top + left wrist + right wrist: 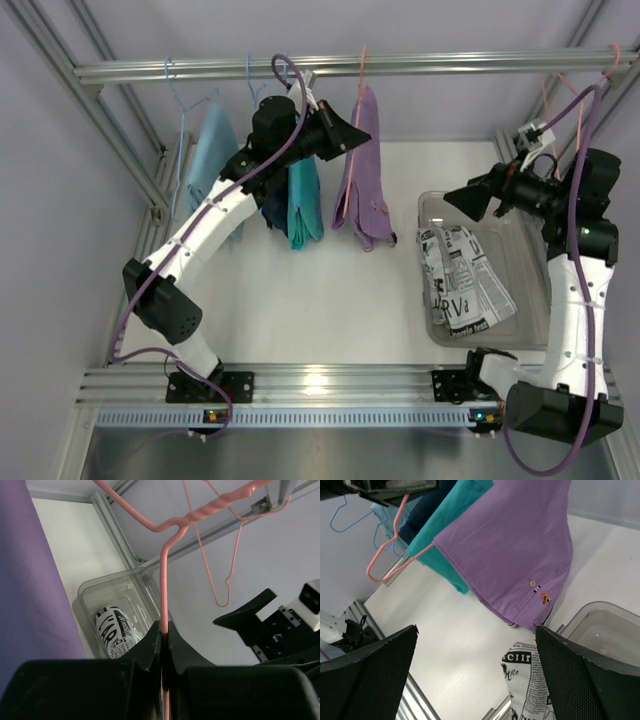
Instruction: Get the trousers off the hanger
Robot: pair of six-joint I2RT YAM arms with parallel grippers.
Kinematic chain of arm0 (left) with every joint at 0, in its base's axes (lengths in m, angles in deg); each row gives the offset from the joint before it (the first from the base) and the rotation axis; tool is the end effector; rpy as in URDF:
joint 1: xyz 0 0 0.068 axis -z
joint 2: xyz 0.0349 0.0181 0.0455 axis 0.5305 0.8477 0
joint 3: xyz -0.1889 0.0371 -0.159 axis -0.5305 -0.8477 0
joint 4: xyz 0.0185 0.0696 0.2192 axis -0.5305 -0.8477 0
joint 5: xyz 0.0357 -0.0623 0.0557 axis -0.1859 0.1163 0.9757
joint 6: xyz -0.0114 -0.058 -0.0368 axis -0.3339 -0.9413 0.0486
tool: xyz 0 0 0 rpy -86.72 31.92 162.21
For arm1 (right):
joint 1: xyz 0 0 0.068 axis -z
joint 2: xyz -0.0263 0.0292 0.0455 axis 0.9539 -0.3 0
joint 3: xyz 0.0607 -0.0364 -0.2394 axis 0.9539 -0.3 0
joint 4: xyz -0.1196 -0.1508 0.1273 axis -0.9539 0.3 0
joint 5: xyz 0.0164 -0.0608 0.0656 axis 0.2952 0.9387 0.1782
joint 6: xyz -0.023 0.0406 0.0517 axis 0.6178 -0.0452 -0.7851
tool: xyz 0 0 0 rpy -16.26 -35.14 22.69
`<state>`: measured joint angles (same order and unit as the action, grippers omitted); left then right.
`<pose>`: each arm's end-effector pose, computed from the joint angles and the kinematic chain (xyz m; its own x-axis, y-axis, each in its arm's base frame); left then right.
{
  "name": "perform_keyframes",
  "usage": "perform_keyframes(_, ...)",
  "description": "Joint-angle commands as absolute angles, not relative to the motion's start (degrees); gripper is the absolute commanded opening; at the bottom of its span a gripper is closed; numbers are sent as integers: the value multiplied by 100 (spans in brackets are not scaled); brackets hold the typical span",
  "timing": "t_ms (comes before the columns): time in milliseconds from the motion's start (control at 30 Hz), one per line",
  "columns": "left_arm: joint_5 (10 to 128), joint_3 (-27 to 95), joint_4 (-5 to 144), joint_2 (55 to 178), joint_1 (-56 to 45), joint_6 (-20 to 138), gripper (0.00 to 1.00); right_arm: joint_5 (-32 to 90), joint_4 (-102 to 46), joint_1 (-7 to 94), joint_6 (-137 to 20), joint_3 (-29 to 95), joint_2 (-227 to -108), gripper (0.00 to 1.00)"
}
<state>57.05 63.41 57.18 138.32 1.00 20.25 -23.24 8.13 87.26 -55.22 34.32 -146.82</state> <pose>0.3090 -0.2242 0.4181 -0.6611 -0.4299 -0.6150 0.4554 0.4215 -0.7842 0.1913 0.0006 0.4047 -0.3778 0.1318 -0.9164 -0.6392 0.6789 0.3612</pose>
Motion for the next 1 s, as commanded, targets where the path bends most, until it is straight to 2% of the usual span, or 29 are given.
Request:
perform_keyframes(0,5557,6908,6800,13500,118,1837,0,-2340,418,8433,-5554,3286,-14451,99)
perform_keyframes(133,5688,7277,6731,13465,197,1837,0,-1761,206,7967,-5527,3136,-14346,99)
perform_keyframes(233,5803,7444,6731,13429,250,1775,0,-884,-109,7493,-5536,2969,-14206,99)
perform_keyframes(433,5926,7497,6485,13403,347,1556,0,909,-857,5876,-5545,2530,-13889,99)
perform_keyframes(667,6066,7717,6476,13508,435,1292,0,2175,-1621,4823,-5809,1820,-13977,99)
perform_keyframes(967,6172,7989,6485,13675,488,1028,0,3074,-3546,4003,-5476,597,-14161,100)
